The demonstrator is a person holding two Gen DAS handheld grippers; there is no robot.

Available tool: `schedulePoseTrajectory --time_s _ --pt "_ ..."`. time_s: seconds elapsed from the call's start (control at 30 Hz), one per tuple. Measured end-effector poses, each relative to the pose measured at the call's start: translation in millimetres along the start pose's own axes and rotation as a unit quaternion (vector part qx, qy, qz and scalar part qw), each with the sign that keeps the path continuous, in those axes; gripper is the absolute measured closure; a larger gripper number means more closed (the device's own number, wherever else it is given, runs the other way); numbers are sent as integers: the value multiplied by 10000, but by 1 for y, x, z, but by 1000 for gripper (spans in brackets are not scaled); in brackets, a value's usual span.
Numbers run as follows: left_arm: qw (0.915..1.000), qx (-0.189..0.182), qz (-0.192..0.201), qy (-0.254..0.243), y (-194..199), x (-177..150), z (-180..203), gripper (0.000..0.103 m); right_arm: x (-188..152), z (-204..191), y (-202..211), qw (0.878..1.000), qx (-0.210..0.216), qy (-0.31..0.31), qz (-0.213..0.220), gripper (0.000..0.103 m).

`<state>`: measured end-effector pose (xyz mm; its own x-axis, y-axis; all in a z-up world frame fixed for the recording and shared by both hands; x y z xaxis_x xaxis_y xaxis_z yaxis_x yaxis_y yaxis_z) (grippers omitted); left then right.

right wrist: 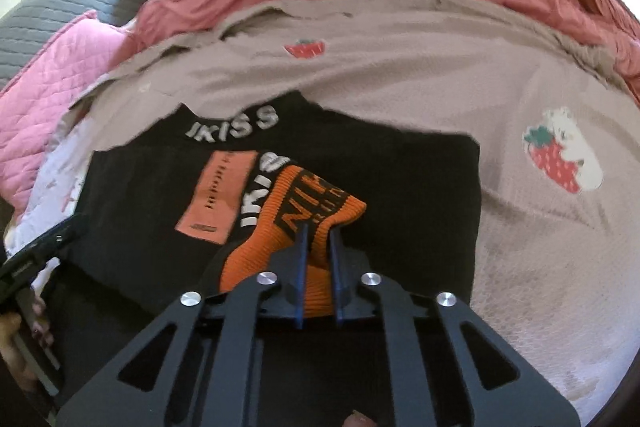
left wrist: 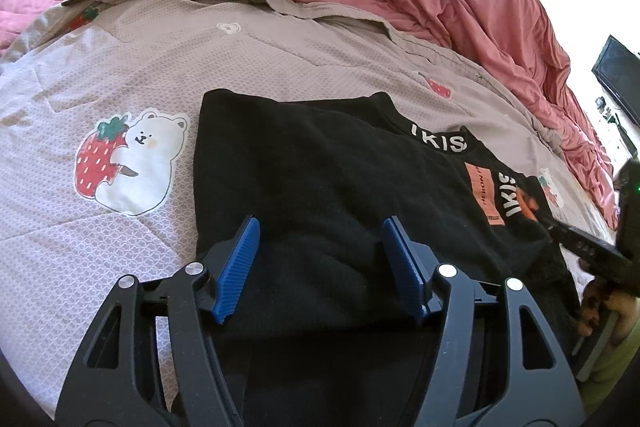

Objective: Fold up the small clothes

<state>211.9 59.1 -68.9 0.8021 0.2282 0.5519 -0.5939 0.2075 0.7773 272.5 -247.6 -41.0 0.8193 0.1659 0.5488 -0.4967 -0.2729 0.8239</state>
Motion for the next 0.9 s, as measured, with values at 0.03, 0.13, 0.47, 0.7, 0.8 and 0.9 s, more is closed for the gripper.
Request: schedulePoseTrajectory --time_s 0.03,0.13,0.47,0.7,0.8,0.9 --pt "10000 -2 4 0 0 0 0 47 2 0 6 9999 -82 69 106 97" --pt "10000 6 -2 -15 0 0 1 47 6 1 25 9968 -579 363 413 102" --pt "10000 13 -5 -56 1 0 2 45 -7 17 -16 9918 -1192 358 -289 101" --pt "9996 141 203 -115 14 2 4 45 -4 32 21 9973 -713 -98 119 97" --pt "9985 261 387 -284 25 2 10 45 -7 17 29 9994 -324 -43 149 95" --pt "9959 411 551 -594 33 0 23 45 -10 -3 28 9998 -71 165 110 92"
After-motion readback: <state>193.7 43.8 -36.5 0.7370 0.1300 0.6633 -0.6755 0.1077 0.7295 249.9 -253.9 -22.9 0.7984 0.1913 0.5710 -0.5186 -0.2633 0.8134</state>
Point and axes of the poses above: each gripper's, at about its wrist camera, not at the fingertips, and y roughly against the way its jaws point, z to its right, x to its top, the point moved 4 cm from there along -y, roughly the way its jaws point, and after that the axes turned 6 degrees about -z, right-handed, at the moved point
